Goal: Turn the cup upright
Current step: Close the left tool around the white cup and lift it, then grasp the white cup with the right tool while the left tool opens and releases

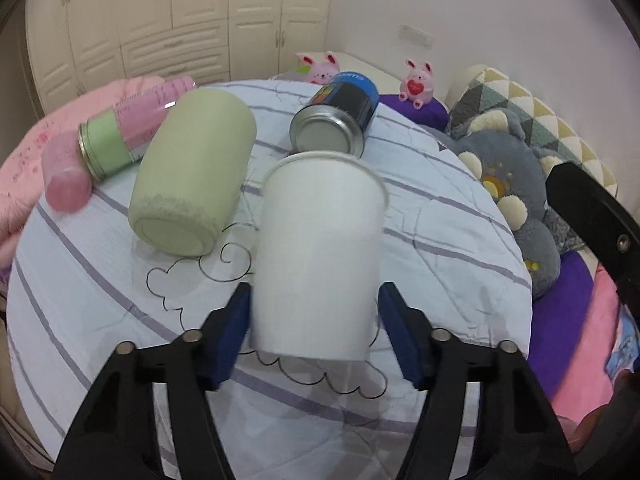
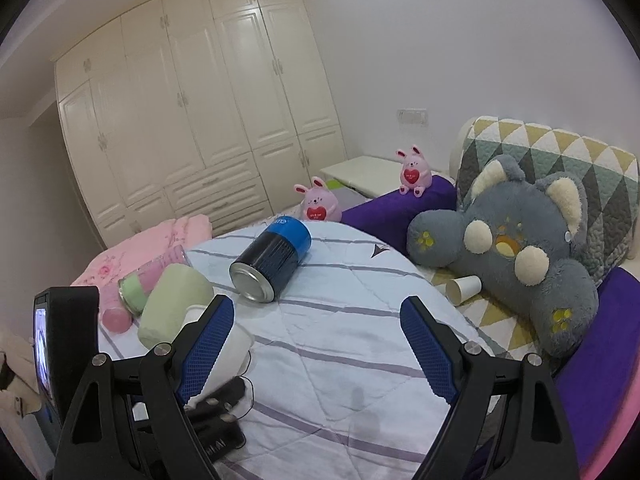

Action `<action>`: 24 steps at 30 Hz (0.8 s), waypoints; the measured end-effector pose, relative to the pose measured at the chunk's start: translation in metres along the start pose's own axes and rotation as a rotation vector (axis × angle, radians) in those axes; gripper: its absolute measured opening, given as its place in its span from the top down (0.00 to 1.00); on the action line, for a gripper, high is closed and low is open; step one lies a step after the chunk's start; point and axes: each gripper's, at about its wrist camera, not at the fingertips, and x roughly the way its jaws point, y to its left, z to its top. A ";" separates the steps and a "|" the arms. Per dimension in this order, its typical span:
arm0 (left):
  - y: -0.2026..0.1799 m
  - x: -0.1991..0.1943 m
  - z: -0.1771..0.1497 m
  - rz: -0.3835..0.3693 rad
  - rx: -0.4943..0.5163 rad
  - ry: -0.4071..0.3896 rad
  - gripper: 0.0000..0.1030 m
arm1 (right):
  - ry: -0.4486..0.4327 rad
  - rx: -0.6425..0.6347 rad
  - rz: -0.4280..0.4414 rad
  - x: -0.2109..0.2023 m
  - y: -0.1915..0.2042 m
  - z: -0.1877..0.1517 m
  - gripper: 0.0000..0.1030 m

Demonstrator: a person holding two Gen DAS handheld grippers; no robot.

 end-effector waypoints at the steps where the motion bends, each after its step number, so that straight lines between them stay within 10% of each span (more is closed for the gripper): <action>1: 0.003 -0.001 -0.001 -0.012 -0.008 0.006 0.41 | 0.012 0.004 0.008 0.002 0.001 -0.001 0.16; 22: 0.056 -0.046 -0.040 0.008 0.036 0.042 0.40 | 0.267 0.004 0.264 0.019 0.062 -0.026 0.16; 24: 0.058 -0.048 -0.040 0.004 0.033 0.048 0.23 | 0.288 0.003 0.284 0.019 0.066 -0.028 0.16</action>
